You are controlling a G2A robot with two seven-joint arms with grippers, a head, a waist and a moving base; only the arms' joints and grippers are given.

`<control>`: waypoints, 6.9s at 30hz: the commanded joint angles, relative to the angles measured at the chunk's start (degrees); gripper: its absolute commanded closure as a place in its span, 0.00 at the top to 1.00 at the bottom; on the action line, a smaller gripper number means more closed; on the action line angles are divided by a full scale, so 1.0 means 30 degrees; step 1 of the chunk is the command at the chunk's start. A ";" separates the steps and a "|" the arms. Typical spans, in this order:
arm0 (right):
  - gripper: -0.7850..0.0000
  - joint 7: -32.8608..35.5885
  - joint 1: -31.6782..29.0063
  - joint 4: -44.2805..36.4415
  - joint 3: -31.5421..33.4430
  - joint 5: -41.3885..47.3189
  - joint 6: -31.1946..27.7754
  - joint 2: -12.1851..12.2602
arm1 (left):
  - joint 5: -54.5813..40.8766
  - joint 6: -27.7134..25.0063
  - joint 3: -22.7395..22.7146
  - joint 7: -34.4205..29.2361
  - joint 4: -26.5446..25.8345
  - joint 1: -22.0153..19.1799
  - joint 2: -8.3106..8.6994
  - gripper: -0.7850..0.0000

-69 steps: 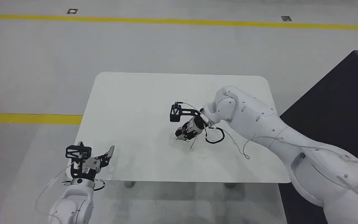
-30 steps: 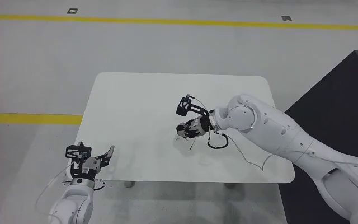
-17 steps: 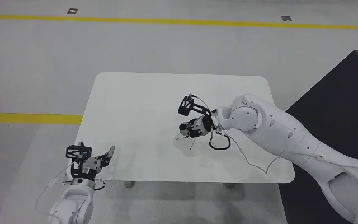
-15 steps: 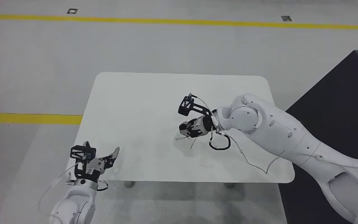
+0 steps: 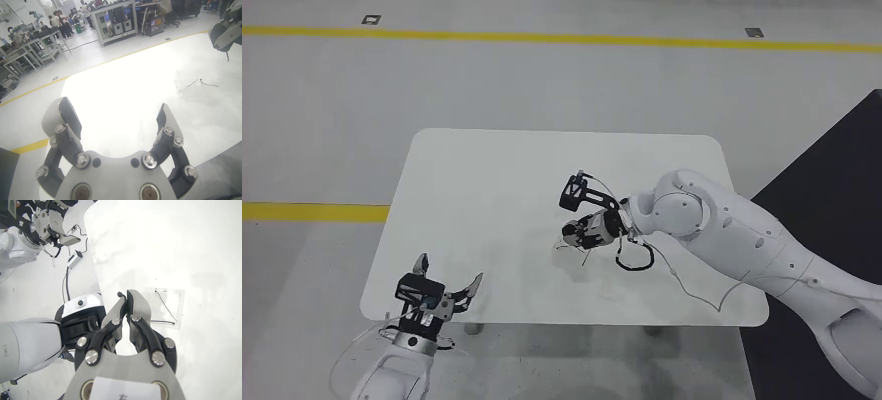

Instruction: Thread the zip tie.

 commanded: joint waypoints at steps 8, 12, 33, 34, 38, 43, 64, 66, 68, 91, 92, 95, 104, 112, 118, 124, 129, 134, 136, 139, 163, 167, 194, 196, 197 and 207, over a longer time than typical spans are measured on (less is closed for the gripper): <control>0.00 0.2260 0.0071 -0.2053 0.0578 -0.0318 -0.0512 -0.0133 | 0.1400 -0.7817 0.1851 -0.1589 -0.1756 -0.0565 0.0316 1.00; 0.00 0.3132 0.0135 -0.1747 0.0600 0.0659 -0.1631 -0.0352 | -0.1551 -0.9557 0.1862 -0.2960 -0.1273 -0.1622 0.0306 1.00; 0.00 0.4253 -0.0427 -0.1682 0.0365 0.0929 -0.2718 -0.1076 | -0.5088 -1.0361 0.3191 -0.4129 -0.1543 -0.2734 0.0243 1.00; 0.00 0.4378 -0.0451 -0.1623 0.0301 0.1094 -0.2800 -0.1157 | -0.4985 -0.9965 0.3262 -0.3951 -0.1507 -0.2722 0.0224 0.96; 0.00 0.4860 -0.0439 -0.1408 -0.0050 0.1505 -0.3141 -0.1577 | -0.4746 -0.8537 0.3399 -0.3346 -0.1402 -0.2682 0.0162 0.93; 0.00 0.5153 -0.0292 -0.0958 -0.0368 0.1420 -0.3055 -0.2119 | -0.3972 -0.8090 0.3917 -0.2920 -0.1264 -0.2598 0.0144 0.84; 0.00 0.5153 -0.0292 -0.0958 -0.0368 0.1420 -0.3055 -0.2119 | -0.3989 -0.7276 0.4092 -0.2610 -0.1203 -0.2533 0.0201 0.46; 0.00 0.5153 -0.0292 -0.0958 -0.0368 0.1420 -0.3055 -0.2119 | -0.3982 -0.7296 0.4161 -0.2639 -0.1216 -0.2577 0.0206 0.42; 0.00 0.5153 -0.0292 -0.0958 -0.0368 0.1420 -0.3055 -0.2119 | -0.3982 -0.7226 0.4187 -0.2641 -0.1237 -0.2609 0.0208 0.40; 0.00 0.5153 -0.0292 -0.0958 -0.0368 0.1420 -0.3055 -0.2119 | -0.4013 -0.6575 0.4556 -0.2659 -0.1402 -0.2827 0.0220 0.20; 0.00 0.5153 -0.0292 -0.0958 -0.0368 0.1420 -0.3055 -0.2119 | -0.4003 -0.6555 0.4556 -0.2666 -0.1399 -0.2838 0.0222 0.17; 0.00 0.5153 -0.0292 -0.0958 -0.0368 0.1420 -0.3055 -0.2119 | -0.4024 -0.6533 0.4541 -0.2679 -0.1385 -0.2859 0.0230 0.00; 0.00 0.5153 -0.0292 -0.0958 -0.0368 0.1420 -0.3055 -0.2119 | -0.4239 -0.6617 0.4360 -0.2463 -0.1319 -0.2766 0.0275 0.00; 0.00 0.5153 -0.0292 -0.0958 -0.0368 0.1420 -0.3055 -0.2119 | -0.4372 -0.6570 0.4167 -0.2190 -0.1347 -0.2599 0.0316 0.00; 0.00 0.5153 -0.0292 -0.0958 -0.0368 0.1420 -0.3055 -0.2119 | -0.4171 -0.6435 0.4159 -0.2113 -0.1365 -0.2576 0.0333 0.00; 0.00 0.5153 -0.0292 -0.0958 -0.0368 0.1420 -0.3055 -0.2119 | -0.3270 -0.6346 0.4202 -0.1481 -0.1418 -0.2375 0.0374 0.57; 0.00 0.5153 -0.0292 -0.0958 -0.0368 0.1420 -0.3055 -0.2119 | -0.2478 -0.6118 0.4273 -0.0921 -0.1487 -0.2136 0.0403 0.46; 0.00 0.5153 -0.0292 -0.0958 -0.0368 0.1420 -0.3055 -0.2119 | -0.1724 -0.5781 0.4551 -0.1043 -0.1506 -0.2231 0.0395 0.40; 0.00 0.5153 -0.0292 -0.0958 -0.0368 0.1420 -0.3055 -0.2119 | -0.1603 -0.5633 0.4717 -0.1098 -0.1482 -0.2313 0.0376 0.38; 0.00 0.5153 -0.0292 -0.0958 -0.0368 0.1420 -0.3055 -0.2119 | -0.1445 -0.5356 0.4880 -0.1067 -0.1437 -0.2384 0.0352 0.31; 0.00 0.5153 -0.0292 -0.0958 -0.0368 0.1420 -0.3055 -0.2119 | -0.0739 -0.4816 0.5144 -0.0844 -0.1354 -0.2436 0.0353 0.15; 0.00 0.5153 -0.0292 -0.0958 -0.0368 0.1420 -0.3055 -0.2119 | -0.0678 -0.4783 0.5142 -0.0881 -0.1361 -0.2450 0.0358 0.05; 1.00 0.5153 -0.0292 -0.0958 -0.0368 0.1420 -0.3055 -0.2119 | -0.1038 -0.4170 0.4942 -0.0656 -0.1336 -0.2265 0.0364 0.00; 1.00 0.5153 -0.0292 -0.0958 -0.0368 0.1420 -0.3055 -0.2119 | -0.1595 -0.4249 0.4784 -0.0671 -0.1319 -0.2289 0.0360 0.00; 1.00 0.5153 -0.0292 -0.0958 -0.0368 0.1420 -0.3055 -0.2119 | -0.1873 -0.4282 0.4684 -0.0687 -0.1311 -0.2282 0.0361 0.00; 1.00 0.5153 -0.0292 -0.0958 -0.0368 0.1420 -0.3055 -0.2119 | -0.3815 -0.5462 0.4010 -0.1073 -0.1058 -0.2117 0.0432 0.00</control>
